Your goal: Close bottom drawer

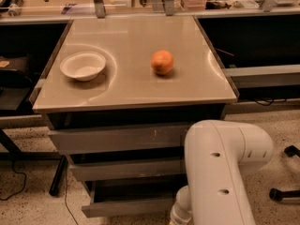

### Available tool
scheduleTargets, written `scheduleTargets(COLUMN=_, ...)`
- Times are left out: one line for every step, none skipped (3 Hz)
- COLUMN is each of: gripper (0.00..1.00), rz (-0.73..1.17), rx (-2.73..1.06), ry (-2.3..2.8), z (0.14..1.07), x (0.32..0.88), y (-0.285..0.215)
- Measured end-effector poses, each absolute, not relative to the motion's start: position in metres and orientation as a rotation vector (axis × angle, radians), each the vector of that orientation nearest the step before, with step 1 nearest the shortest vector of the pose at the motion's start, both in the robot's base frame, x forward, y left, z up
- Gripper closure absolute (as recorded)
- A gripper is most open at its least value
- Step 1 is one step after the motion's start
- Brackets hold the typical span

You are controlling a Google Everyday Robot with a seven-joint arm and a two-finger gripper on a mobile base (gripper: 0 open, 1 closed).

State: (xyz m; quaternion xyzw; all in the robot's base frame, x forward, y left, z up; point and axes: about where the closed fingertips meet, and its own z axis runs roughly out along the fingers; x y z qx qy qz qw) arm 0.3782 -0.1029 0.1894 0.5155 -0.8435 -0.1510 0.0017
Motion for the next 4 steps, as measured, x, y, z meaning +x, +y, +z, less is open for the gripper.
scheduleTargets(gripper=1.00, rz=-0.394, rx=1.682, ry=-2.667, z=0.184, x=0.410, y=-0.104)
scheduleTargets(gripper=1.00, rz=-0.351, rx=1.733, ry=-2.679, z=0.181, x=0.434, y=-0.104)
scheduleTargets(gripper=1.00, rz=-0.333, rx=1.767, ry=-2.679, z=0.175, x=0.451, y=-0.099)
scheduleTargets(gripper=0.85, rz=-0.331, rx=1.770, ry=-2.681, z=0.175, x=0.453, y=-0.099)
